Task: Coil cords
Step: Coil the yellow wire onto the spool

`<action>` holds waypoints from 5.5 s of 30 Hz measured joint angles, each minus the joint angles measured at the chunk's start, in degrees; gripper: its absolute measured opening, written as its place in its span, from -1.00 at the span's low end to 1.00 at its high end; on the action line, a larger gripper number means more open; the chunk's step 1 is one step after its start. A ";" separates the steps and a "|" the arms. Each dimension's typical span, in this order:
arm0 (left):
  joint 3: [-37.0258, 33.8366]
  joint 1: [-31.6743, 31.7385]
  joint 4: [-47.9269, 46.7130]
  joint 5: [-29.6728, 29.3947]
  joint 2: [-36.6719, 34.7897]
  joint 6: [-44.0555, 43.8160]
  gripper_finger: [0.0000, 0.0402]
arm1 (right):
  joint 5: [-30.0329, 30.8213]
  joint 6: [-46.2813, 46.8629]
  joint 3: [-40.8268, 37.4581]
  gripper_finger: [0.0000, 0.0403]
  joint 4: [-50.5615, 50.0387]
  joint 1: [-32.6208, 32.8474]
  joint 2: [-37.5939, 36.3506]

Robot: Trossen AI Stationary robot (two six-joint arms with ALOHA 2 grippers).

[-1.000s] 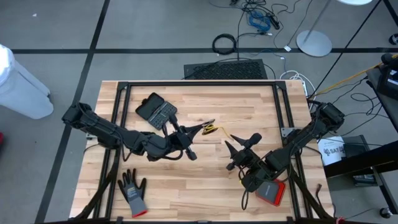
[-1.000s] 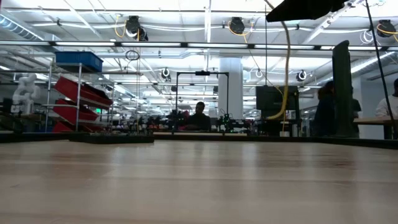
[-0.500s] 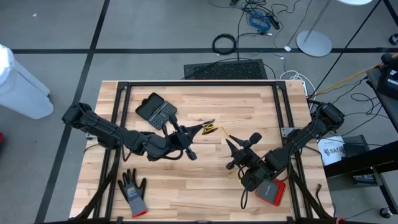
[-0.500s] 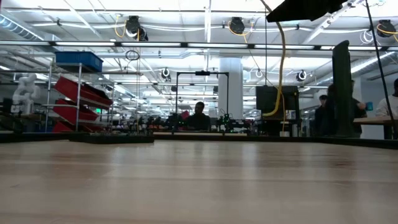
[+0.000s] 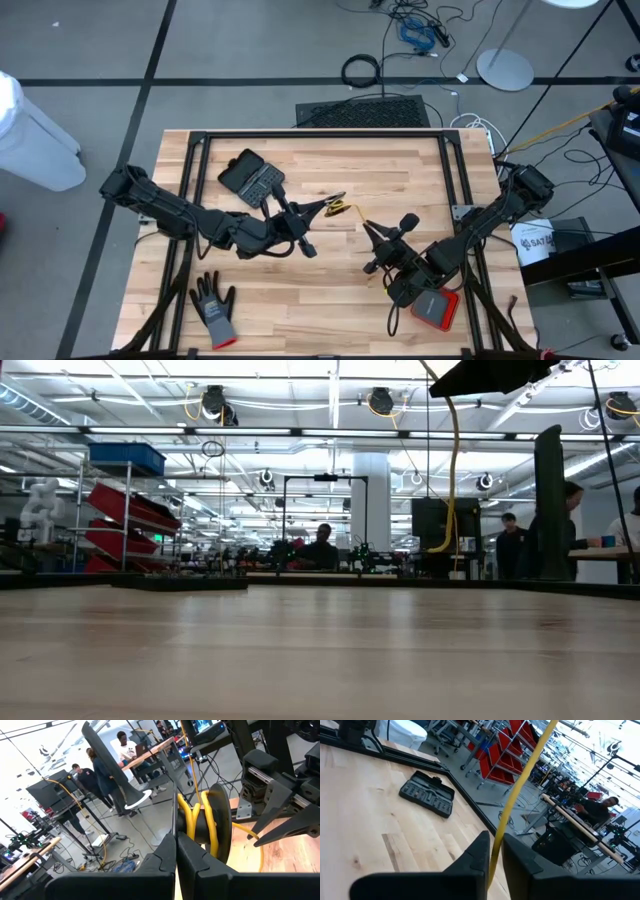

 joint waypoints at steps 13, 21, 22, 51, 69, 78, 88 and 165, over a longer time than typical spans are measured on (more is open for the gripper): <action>0.00 0.00 0.00 -0.01 0.01 0.00 -1.00 | -0.02 0.00 0.00 -0.63 0.01 0.00 0.00; 0.00 0.00 0.00 -0.02 0.00 0.00 -1.00 | -0.13 0.00 0.00 -0.86 0.01 0.00 0.00; 0.00 0.00 0.00 -0.02 0.01 0.00 -1.00 | -0.43 0.00 0.00 -0.90 0.01 0.00 0.00; 0.00 -1.18 6.02 7.73 0.04 -0.22 -1.00 | 1.84 -1.58 0.00 -1.00 0.38 -4.26 0.00; -0.02 0.56 14.32 13.66 3.21 -3.19 -1.00 | -5.21 -17.52 0.01 -1.00 20.27 -6.03 0.00; -0.02 2.12 20.13 13.78 7.57 -1.23 -1.00 | -9.80 -19.71 0.00 -1.00 25.78 -6.08 0.79; 0.00 3.10 19.79 9.75 8.74 2.49 -1.00 | -11.69 -25.22 0.00 -1.00 33.92 -4.05 1.49; 1.75 -3.39 13.81 19.43 6.97 15.00 -1.00 | 3.30 -7.48 0.04 -1.00 6.44 4.86 -7.02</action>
